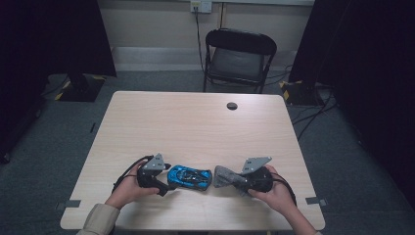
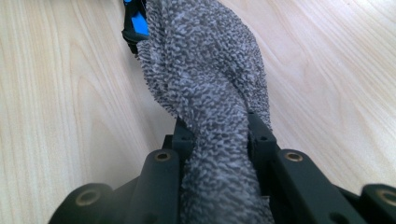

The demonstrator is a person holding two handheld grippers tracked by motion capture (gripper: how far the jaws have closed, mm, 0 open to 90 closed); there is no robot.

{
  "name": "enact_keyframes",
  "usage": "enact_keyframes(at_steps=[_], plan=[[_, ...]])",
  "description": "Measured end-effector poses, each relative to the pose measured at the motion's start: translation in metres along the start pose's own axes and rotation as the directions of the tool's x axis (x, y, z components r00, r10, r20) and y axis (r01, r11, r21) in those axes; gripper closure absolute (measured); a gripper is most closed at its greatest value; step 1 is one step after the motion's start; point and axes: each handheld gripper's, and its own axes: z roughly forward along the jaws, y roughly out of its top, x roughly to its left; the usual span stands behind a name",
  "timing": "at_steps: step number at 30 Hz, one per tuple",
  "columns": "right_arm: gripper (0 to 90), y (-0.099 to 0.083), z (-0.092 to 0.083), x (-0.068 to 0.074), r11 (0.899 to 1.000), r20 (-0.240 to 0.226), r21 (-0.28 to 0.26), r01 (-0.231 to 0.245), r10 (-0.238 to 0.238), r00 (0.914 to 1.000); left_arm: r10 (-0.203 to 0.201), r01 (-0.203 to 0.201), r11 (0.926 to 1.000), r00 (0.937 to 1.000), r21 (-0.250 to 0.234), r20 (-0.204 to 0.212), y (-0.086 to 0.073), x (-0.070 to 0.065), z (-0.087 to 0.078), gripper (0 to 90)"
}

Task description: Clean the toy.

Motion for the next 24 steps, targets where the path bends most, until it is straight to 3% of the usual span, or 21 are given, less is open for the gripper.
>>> enact_keyframes(at_steps=[5,12,16,19,24], plan=[[71.3,-0.001,0.001,-0.001,1.000,-0.005,-0.004,-0.009,0.009,1.0000,0.052,-0.052,0.9986,0.9984,0.011,0.023,0.007,0.000,0.008,15.4],[71.3,-0.003,0.003,-0.002,1.000,-0.012,-0.001,-0.010,0.010,0.9999,0.075,-0.076,0.9971,0.9957,0.006,0.054,0.014,0.005,0.020,13.7],[71.2,-0.004,0.002,-0.002,1.000,-0.015,-0.009,-0.016,0.016,0.9998,0.110,-0.111,0.9938,0.9908,0.008,0.079,0.016,0.006,0.027,11.7],[71.3,-0.006,0.003,-0.002,1.000,-0.014,-0.007,-0.019,0.019,0.9997,0.146,-0.149,0.9880,0.9861,0.040,0.080,0.016,0.005,0.032,9.6],[71.2,-0.007,0.005,-0.003,1.000,-0.015,-0.007,-0.020,0.020,0.9997,0.124,-0.128,0.9912,0.9885,0.035,0.087,0.014,0.005,0.037,9.2]])
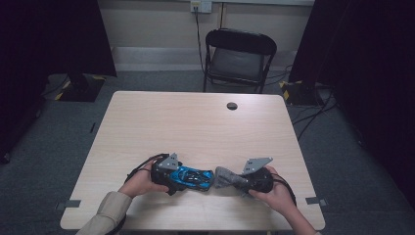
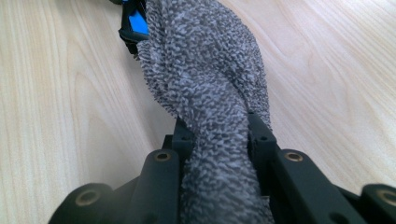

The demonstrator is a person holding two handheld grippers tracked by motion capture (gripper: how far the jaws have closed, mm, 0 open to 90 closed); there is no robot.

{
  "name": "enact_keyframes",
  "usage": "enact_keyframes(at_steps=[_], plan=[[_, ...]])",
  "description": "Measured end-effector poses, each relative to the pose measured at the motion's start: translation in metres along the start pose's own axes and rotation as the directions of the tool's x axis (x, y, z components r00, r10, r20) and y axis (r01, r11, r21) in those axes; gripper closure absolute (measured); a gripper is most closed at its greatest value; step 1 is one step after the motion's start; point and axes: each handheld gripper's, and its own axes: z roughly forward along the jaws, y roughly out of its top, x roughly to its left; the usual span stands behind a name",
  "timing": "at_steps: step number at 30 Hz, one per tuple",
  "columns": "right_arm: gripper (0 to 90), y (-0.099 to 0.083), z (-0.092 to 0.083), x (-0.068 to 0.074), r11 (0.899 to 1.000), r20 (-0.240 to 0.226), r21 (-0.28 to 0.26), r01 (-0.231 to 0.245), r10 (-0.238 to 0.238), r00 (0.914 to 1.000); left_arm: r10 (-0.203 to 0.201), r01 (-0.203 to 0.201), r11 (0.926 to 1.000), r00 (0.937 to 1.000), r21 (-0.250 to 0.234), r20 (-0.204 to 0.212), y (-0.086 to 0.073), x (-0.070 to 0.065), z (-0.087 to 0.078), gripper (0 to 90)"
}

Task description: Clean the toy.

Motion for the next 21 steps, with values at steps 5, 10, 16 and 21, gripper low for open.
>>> enact_keyframes(at_steps=[5,10,16,21], plan=[[71.2,0.001,0.002,0.000,1.000,0.002,0.003,0.000,0.000,1.0000,-0.010,0.010,0.9998,0.9999,-0.015,-0.011,-0.002,-0.002,0.000,10.5],[71.3,0.006,0.004,-0.003,1.000,0.014,0.007,-0.004,0.004,0.9999,-0.043,0.042,0.9989,0.9980,-0.019,-0.046,-0.002,-0.007,-0.002,14.5],[71.3,0.015,0.008,-0.008,1.000,0.038,0.010,-0.008,0.008,0.9992,-0.088,0.085,0.9960,0.9912,-0.026,-0.099,-0.001,-0.015,0.000,14.6],[71.3,0.016,0.011,-0.012,1.000,0.051,0.011,-0.022,0.021,0.9985,-0.093,0.090,0.9952,0.9894,-0.039,-0.111,-0.003,-0.018,-0.001,14.7]])
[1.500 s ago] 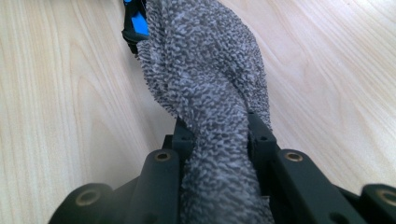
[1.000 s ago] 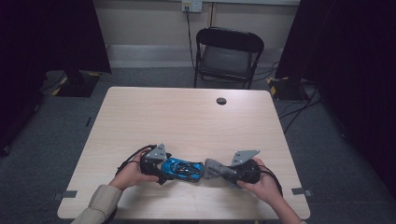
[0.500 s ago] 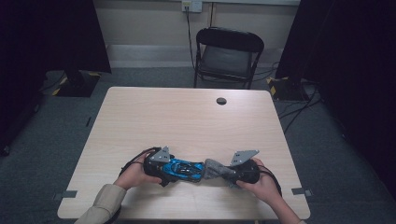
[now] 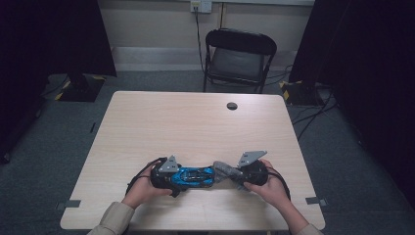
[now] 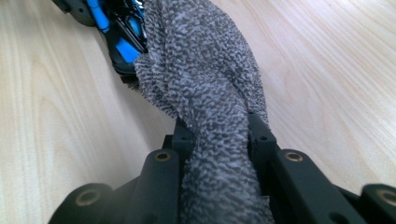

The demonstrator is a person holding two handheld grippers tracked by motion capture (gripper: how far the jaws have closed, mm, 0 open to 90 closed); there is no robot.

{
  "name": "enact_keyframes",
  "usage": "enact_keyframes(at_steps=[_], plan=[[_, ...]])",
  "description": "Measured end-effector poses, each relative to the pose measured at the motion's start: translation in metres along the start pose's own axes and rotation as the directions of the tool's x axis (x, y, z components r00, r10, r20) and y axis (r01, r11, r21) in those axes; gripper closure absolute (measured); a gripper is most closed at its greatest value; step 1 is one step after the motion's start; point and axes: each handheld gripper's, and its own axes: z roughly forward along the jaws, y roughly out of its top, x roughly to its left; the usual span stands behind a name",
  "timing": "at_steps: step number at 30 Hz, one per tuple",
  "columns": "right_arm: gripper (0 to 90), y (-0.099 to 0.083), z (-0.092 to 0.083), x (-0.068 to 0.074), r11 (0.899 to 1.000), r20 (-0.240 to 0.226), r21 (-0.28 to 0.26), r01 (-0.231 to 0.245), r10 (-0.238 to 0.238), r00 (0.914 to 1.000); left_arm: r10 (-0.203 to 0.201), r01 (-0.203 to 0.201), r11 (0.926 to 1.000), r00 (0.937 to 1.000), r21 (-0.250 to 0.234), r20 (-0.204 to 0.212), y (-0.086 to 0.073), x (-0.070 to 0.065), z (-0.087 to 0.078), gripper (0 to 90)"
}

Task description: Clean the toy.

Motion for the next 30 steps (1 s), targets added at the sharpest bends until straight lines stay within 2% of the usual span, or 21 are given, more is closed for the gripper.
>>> enact_keyframes(at_steps=[2,5,6,7,11,19,26,30], plan=[[71.3,-0.002,0.001,-0.001,1.000,-0.001,-0.004,-0.004,0.003,1.0000,0.016,-0.016,0.9999,0.9998,-0.003,0.015,0.000,0.002,-0.001,15.0],[71.3,-0.003,0.002,-0.001,1.000,-0.002,-0.002,-0.006,0.006,1.0000,0.016,-0.016,0.9999,0.9992,0.003,0.037,0.000,0.006,0.000,15.4],[71.3,-0.003,0.003,-0.001,1.000,-0.001,0.000,-0.007,0.007,1.0000,0.034,-0.035,0.9994,0.9973,0.008,0.064,0.001,0.009,0.001,15.4],[71.2,-0.003,0.003,-0.001,1.000,-0.003,0.000,-0.007,0.007,1.0000,0.036,-0.036,0.9993,0.9963,0.011,0.078,0.001,0.010,0.002,15.4],[71.2,-0.004,0.004,-0.001,1.000,-0.007,-0.007,-0.005,0.005,1.0000,0.052,-0.054,0.9984,0.9936,0.015,0.100,0.004,0.013,0.005,14.1],[71.2,-0.007,0.005,0.000,1.000,-0.009,-0.011,-0.013,0.012,0.9999,0.047,-0.048,0.9988,0.9937,0.006,0.102,0.003,0.011,0.004,17.5],[71.2,-0.007,0.006,0.000,1.000,-0.006,-0.012,-0.015,0.015,0.9999,0.039,-0.041,0.9987,0.9958,0.029,0.083,0.003,0.005,0.000,19.4],[71.2,-0.006,0.005,0.001,1.000,-0.004,-0.017,-0.013,0.013,0.9999,0.029,-0.030,0.9995,0.9969,0.014,0.073,0.000,0.002,-0.003,20.4]])
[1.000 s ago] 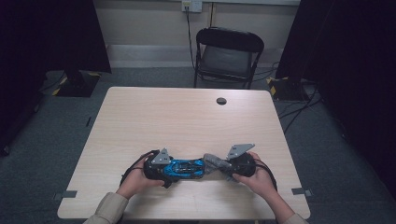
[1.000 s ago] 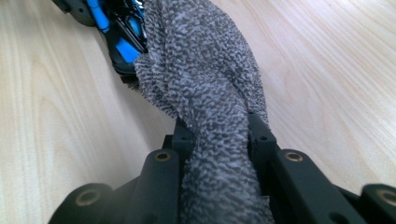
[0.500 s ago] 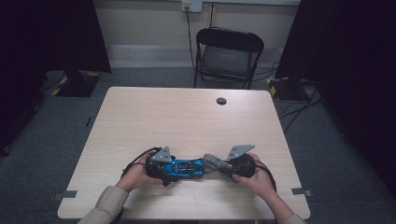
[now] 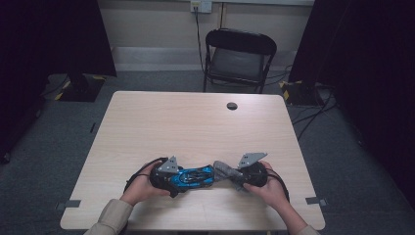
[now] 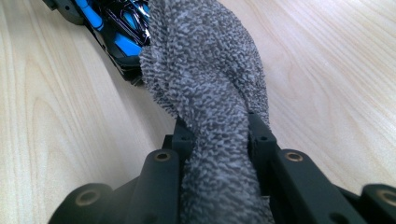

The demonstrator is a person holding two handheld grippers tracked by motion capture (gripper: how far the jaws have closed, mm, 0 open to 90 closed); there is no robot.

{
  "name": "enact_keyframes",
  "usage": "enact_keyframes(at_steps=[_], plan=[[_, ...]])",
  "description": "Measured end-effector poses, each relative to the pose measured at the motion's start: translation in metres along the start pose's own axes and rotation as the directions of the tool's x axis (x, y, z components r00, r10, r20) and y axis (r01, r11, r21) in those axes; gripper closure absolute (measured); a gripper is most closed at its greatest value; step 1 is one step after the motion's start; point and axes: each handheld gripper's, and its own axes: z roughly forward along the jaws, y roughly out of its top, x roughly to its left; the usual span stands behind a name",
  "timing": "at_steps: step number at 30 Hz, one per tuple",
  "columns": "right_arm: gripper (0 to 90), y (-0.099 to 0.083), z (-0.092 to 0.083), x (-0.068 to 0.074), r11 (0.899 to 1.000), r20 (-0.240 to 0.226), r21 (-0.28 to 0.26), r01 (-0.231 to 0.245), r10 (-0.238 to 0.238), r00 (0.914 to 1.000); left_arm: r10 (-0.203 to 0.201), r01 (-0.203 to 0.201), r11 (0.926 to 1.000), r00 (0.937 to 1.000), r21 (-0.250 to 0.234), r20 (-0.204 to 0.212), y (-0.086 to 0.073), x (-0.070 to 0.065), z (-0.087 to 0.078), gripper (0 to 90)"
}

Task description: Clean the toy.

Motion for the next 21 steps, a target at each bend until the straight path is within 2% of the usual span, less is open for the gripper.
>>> enact_keyframes(at_steps=[1,5,7,9,14,21], plan=[[71.2,0.000,0.000,0.000,1.000,0.000,0.001,0.000,0.000,1.0000,-0.001,0.001,0.9999,1.0000,-0.015,-0.002,-0.002,0.000,0.000,20.4],[71.1,0.000,0.000,0.001,1.000,-0.002,0.004,0.001,-0.001,1.0000,0.009,-0.009,0.9999,0.9999,-0.014,0.013,-0.001,0.001,0.001,20.3],[71.1,0.000,0.000,0.001,1.000,-0.002,0.004,0.001,-0.001,1.0000,0.000,0.000,0.9999,0.9999,-0.016,0.016,0.000,0.002,0.002,20.1],[71.1,0.000,0.000,0.001,1.000,-0.001,0.004,0.003,-0.003,1.0000,0.009,-0.009,0.9999,0.9998,0.004,0.018,0.003,0.002,0.003,20.3],[71.2,0.000,-0.001,-0.001,1.000,0.003,0.003,0.001,-0.001,1.0000,0.007,-0.007,0.9999,0.9999,-0.012,0.012,0.003,0.000,0.005,20.8],[71.1,0.002,-0.015,-0.006,1.000,0.021,-0.005,0.004,-0.004,0.9998,0.003,-0.003,0.9999,1.0000,-0.017,0.003,0.001,-0.004,0.003,21.8]])
